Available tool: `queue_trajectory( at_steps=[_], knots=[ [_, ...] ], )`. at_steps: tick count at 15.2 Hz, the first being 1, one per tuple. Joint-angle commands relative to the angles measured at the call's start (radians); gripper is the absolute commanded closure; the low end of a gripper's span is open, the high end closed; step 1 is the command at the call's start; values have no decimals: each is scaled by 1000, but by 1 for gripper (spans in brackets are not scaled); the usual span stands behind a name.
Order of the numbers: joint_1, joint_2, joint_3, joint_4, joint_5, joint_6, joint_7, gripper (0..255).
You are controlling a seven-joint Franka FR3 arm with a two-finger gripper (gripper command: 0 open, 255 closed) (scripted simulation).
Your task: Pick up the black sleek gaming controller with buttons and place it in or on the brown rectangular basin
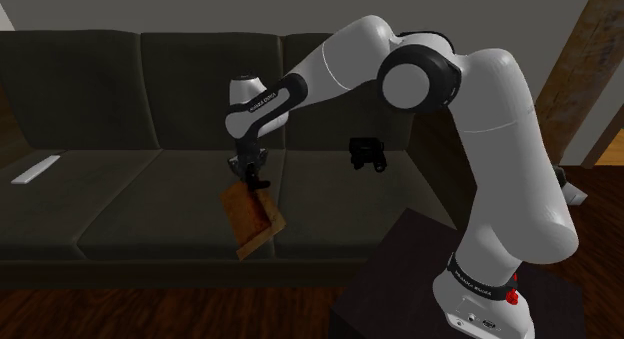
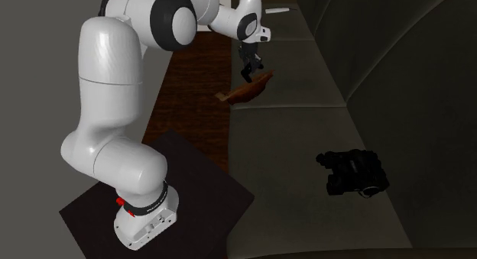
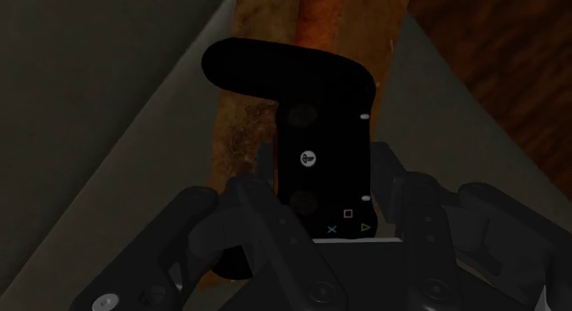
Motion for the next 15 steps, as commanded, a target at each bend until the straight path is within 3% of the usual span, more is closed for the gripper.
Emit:
queue_trajectory(
  at_steps=[1,15],
  knots=[
    [0,20,3,4,3,16,1,255],
    [-7,95,15,-10,19,106,-10,255]
  ],
)
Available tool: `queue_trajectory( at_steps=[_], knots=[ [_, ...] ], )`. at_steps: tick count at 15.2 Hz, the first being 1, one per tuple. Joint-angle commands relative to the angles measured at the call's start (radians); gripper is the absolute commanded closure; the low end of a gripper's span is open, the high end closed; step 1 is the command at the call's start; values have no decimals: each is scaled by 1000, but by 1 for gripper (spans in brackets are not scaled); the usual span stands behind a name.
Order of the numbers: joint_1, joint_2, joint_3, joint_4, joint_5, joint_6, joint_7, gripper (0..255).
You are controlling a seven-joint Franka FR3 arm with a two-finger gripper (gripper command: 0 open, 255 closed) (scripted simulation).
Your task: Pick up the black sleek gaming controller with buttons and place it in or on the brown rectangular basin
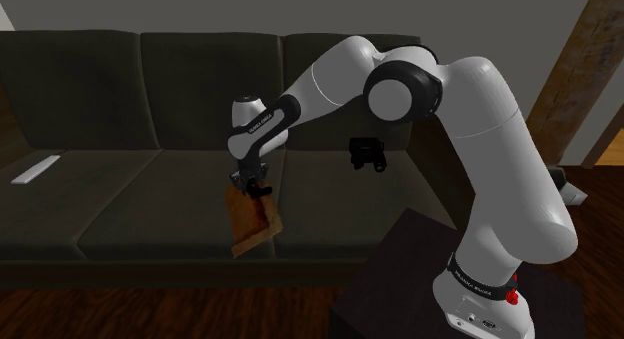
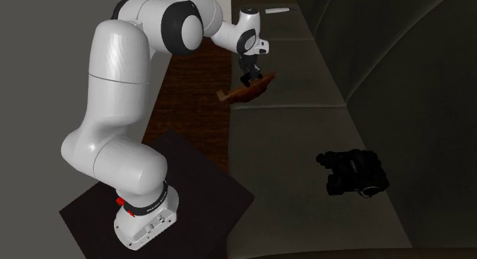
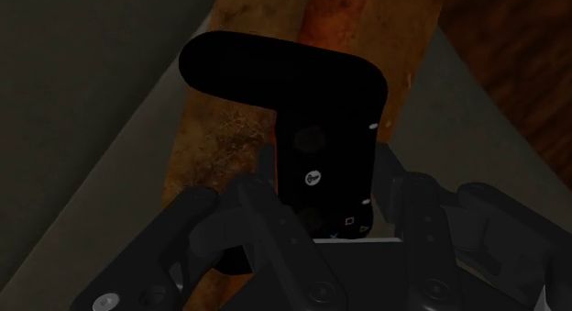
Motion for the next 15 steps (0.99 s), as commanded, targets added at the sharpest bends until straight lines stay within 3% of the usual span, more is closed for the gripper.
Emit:
queue_trajectory(
  at_steps=[1,4,5,10,15],
  knots=[
    [0,2,1,-1,0,0,0,255],
    [0,2,1,-1,0,0,0,255],
    [0,2,1,0,0,-1,0,0],
    [0,2,1,-1,0,0,0,0],
    [10,-87,-12,-12,-16,-79,10,0]
  ],
)
